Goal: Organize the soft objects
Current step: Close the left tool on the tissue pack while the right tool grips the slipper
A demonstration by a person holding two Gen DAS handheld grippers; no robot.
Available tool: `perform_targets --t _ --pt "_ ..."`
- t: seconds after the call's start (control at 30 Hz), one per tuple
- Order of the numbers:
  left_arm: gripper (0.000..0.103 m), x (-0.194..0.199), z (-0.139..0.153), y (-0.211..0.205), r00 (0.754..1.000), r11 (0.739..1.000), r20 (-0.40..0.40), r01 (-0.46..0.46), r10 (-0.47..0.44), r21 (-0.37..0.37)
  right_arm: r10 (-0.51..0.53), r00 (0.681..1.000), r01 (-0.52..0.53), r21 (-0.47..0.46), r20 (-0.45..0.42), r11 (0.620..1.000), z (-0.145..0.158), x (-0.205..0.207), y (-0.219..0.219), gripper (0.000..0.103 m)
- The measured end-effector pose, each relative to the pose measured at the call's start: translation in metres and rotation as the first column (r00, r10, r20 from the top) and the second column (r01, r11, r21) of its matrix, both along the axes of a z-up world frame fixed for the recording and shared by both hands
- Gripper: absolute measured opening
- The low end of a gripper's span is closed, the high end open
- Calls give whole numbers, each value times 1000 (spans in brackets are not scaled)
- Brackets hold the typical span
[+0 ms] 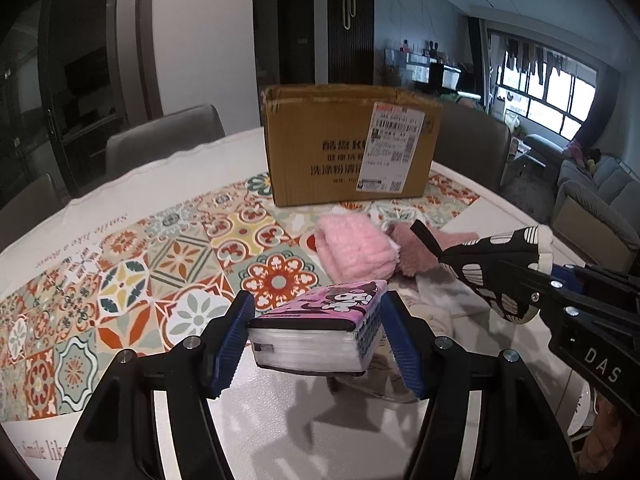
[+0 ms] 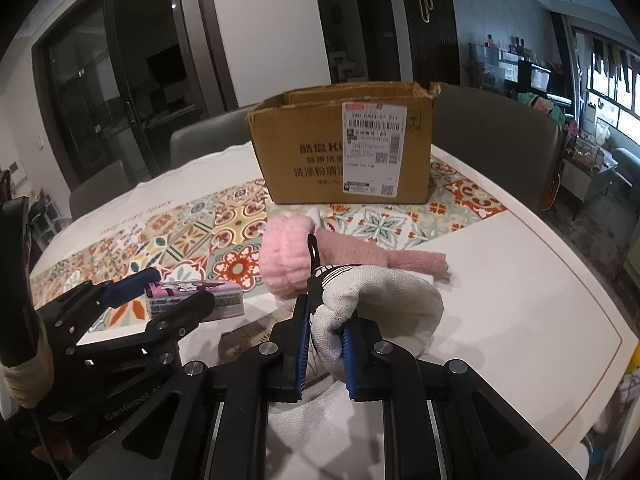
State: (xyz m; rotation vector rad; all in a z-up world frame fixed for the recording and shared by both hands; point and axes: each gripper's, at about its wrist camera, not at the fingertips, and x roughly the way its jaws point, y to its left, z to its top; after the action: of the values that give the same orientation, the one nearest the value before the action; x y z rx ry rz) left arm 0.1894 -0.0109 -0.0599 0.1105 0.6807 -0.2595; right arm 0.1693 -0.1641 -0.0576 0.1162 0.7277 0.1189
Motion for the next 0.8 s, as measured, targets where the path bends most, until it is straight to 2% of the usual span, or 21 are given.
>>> perform_targets --t 0.43,0.8 --pt "64 -11 43 -8 995 1000 100 -27 28 -11 -1 995 -1 30 97 1000 31 -9 -11 16" --pt "61 -3 75 -17 975 999 221 -24 30 -28 -11 982 5 33 188 999 57 5 -23 16"
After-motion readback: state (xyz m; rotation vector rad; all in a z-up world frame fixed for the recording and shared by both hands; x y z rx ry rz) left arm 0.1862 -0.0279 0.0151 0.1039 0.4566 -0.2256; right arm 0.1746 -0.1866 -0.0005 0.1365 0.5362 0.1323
